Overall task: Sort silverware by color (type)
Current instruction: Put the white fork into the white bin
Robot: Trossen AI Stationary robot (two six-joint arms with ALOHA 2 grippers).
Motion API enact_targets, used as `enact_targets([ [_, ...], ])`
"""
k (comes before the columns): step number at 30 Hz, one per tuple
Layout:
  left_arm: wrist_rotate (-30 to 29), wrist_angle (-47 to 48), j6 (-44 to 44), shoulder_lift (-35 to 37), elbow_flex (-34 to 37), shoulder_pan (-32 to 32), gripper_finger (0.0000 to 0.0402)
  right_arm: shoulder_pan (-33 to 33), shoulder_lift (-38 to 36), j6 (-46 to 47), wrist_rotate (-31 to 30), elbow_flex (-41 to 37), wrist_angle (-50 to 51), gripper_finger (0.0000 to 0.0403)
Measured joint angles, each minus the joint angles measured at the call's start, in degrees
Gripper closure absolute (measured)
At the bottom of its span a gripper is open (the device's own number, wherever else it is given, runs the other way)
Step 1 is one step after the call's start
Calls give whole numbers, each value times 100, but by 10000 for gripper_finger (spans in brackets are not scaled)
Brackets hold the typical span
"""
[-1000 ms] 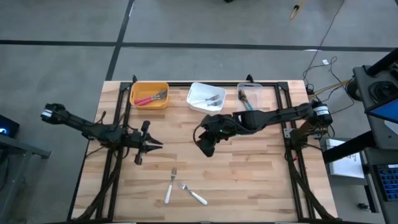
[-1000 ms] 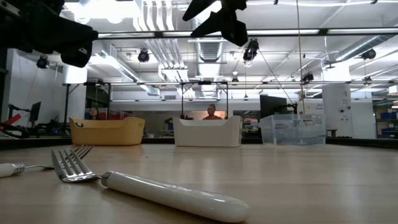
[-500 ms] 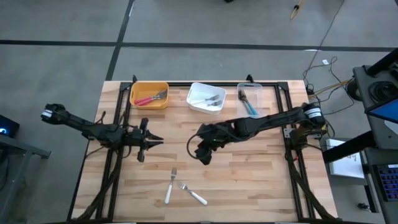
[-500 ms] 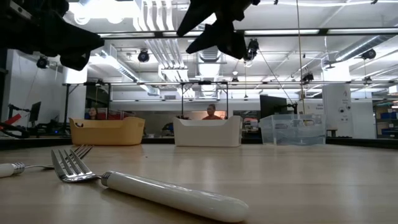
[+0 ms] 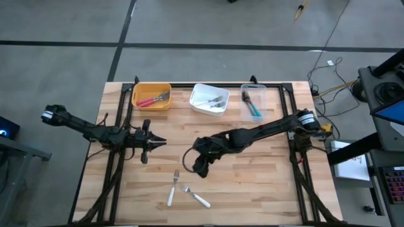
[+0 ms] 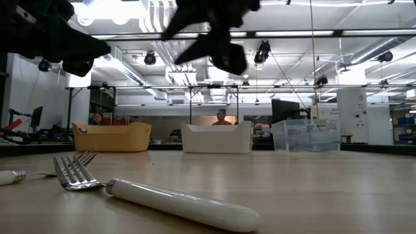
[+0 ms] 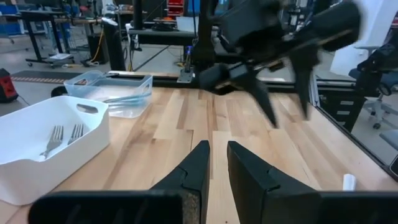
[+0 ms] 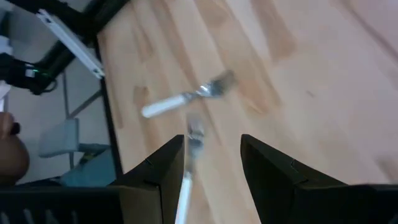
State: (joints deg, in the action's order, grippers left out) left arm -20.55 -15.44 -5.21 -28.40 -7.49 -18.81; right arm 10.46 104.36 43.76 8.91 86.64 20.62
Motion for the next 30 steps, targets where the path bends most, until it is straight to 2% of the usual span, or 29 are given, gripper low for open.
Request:
enact_targets([
  [5,2,4,-28,-5,0,0,363,250,681,-374,10,975,118,255],
  [9,4,4,-39,-3,0,0,363,391,1227,-558,-7,1817,803,255],
  [16,4,7,-23,-5,0,0,363,742,2142,-738,-588,3148,2054,255],
  [22,6,18,-20,-24,2,0,363,1027,2736,-728,-1357,3863,2744,255],
  [30,8,11,-86,-48,9,0,363,1471,3280,-688,-1914,4367,3274,255],
])
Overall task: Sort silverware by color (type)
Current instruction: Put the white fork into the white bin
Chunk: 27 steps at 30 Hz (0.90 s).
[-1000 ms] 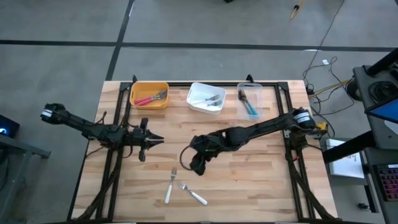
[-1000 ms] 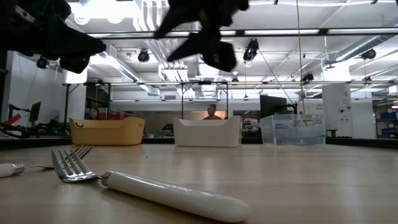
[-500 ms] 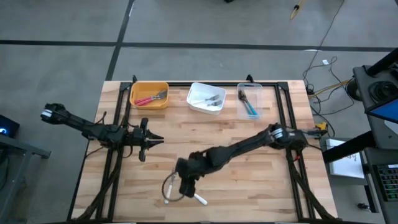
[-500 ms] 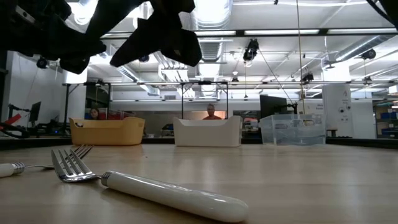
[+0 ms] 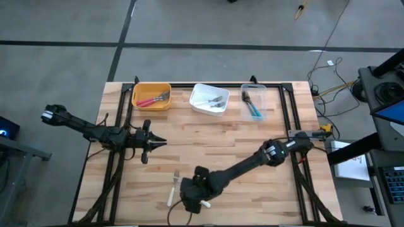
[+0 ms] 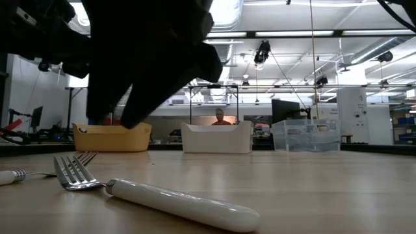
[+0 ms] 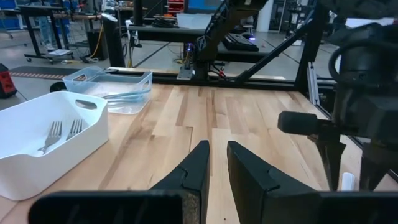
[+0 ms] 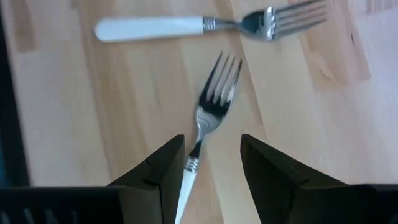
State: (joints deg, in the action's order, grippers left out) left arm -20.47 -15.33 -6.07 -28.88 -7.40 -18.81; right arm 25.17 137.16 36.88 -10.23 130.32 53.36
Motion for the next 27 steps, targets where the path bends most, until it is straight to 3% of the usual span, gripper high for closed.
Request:
enact_targets([
  [15,0,3,-45,-42,2,0,363,633,99,54,-1072,-154,195,255],
  [27,0,2,-45,-232,2,0,363,605,89,-66,-962,-999,-837,255],
])
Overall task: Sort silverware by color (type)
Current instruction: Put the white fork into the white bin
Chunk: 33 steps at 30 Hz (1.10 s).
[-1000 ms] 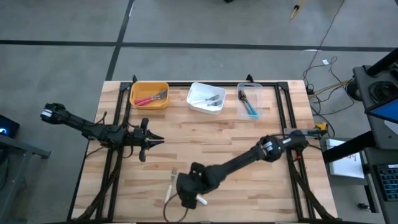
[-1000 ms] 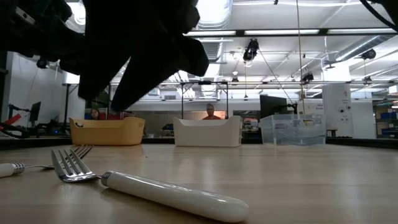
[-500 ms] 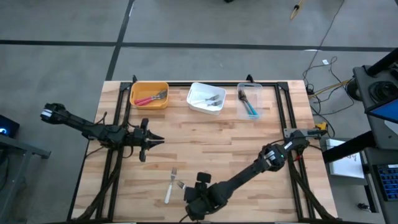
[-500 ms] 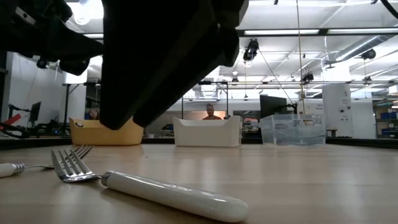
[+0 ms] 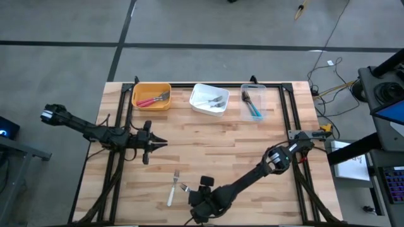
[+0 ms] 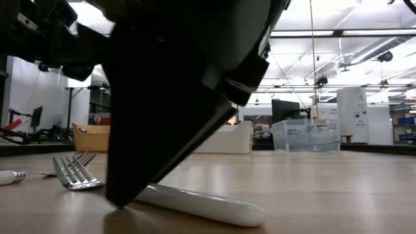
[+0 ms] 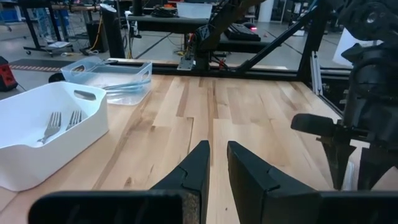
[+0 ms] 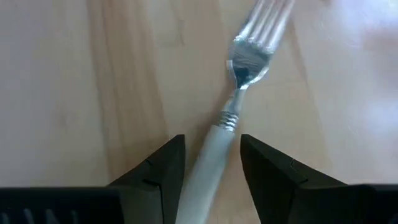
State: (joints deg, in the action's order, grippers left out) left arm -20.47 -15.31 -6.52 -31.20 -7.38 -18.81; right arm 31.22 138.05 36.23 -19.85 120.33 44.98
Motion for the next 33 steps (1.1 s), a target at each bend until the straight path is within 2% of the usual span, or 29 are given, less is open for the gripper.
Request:
enact_targets([
  [6,0,-2,-2,-89,0,0,363,-100,-23,-11,305,-143,-211,268],
  [16,0,-4,-4,-133,0,0,363,-229,-23,-166,620,-146,-183,374],
  [22,0,-4,-92,-133,0,2,363,-262,-161,-294,597,-168,24,374],
  [33,0,-11,-152,-139,0,2,363,-444,-776,-1214,189,-179,1381,375],
])
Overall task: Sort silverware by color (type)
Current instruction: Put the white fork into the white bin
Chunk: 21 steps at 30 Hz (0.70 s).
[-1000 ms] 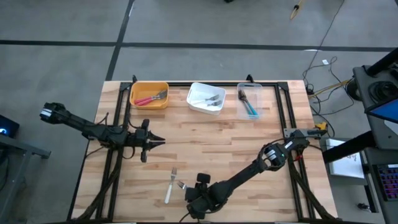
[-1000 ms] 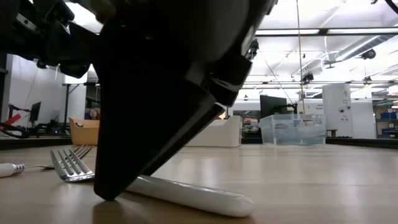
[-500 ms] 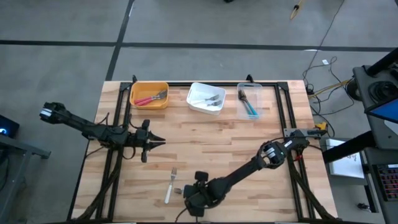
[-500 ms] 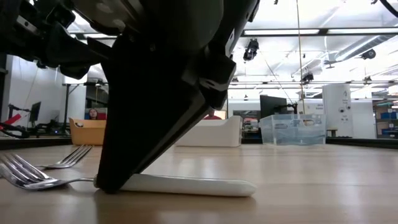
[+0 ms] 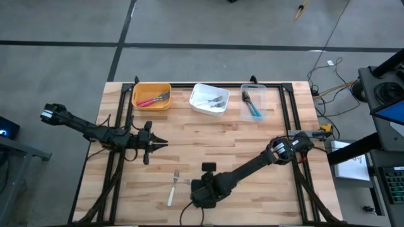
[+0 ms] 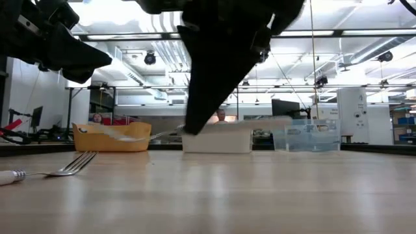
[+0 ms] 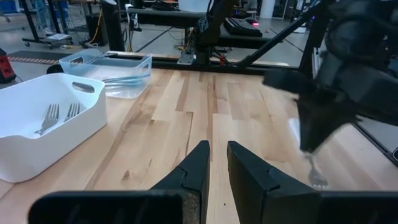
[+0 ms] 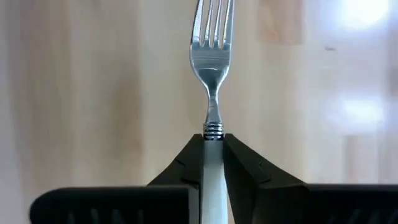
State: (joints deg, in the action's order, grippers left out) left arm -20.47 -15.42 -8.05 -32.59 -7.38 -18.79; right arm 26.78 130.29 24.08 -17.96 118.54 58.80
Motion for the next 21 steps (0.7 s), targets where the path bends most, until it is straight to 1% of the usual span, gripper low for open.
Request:
enact_targets([
  [5,0,-1,-1,-1,0,0,363,-265,-396,-767,-11,0,500,397],
  [11,0,-26,-1,8,2,0,363,-796,-857,-1276,-4,4,586,398],
  [15,0,-20,-26,-1,2,0,363,-1010,-1101,-1319,23,-10,567,397],
  [18,0,-17,-44,1,2,0,363,-1011,-1187,-1285,39,-78,550,396],
  [21,-2,-18,-44,6,2,0,363,-951,-1183,-987,157,-151,538,395],
])
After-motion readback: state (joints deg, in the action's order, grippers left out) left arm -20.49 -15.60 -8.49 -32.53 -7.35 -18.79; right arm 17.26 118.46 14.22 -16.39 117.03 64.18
